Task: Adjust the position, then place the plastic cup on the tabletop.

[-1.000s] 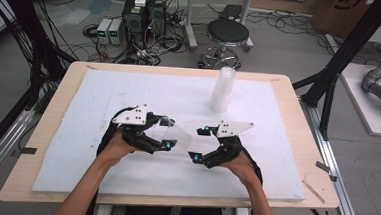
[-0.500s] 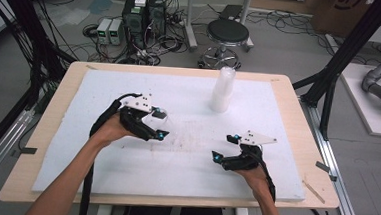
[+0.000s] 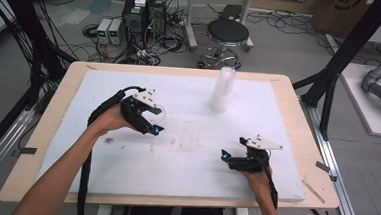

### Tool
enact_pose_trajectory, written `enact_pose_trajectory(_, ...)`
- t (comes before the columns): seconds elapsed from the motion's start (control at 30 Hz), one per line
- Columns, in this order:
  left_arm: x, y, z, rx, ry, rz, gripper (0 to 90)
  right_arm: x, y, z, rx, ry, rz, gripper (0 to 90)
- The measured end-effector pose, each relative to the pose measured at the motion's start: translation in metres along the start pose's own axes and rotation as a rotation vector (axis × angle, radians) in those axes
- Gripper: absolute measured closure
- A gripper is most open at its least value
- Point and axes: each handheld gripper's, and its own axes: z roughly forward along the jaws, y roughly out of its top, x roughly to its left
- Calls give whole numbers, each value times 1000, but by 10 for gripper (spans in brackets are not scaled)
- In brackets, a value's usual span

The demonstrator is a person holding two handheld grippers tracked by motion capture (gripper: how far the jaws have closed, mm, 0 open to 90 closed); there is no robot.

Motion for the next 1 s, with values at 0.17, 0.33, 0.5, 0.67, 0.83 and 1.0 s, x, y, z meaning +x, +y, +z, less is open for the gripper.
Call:
enact_pose_trajectory(0.17,1,-1,-1,-2,7,-5,315,0,0,0,1,8,-2,129)
enact_pose_trajectory(0.33,2,-1,-2,1,9,3,314,0,0,1,1,11,-2,129)
enact_pose_trajectory(0.5,2,-1,0,11,19,2,315,-1,0,0,-1,18,1,129)
enact_pose_trajectory(0.67,4,-2,7,59,38,-2,314,-1,0,1,8,24,-3,129)
enact_pose_trajectory(0.83,3,1,20,103,46,5,314,-1,0,1,8,24,-9,129)
enact_pose_trajectory(1.0,3,4,37,133,32,23,314,0,0,1,9,29,-10,129)
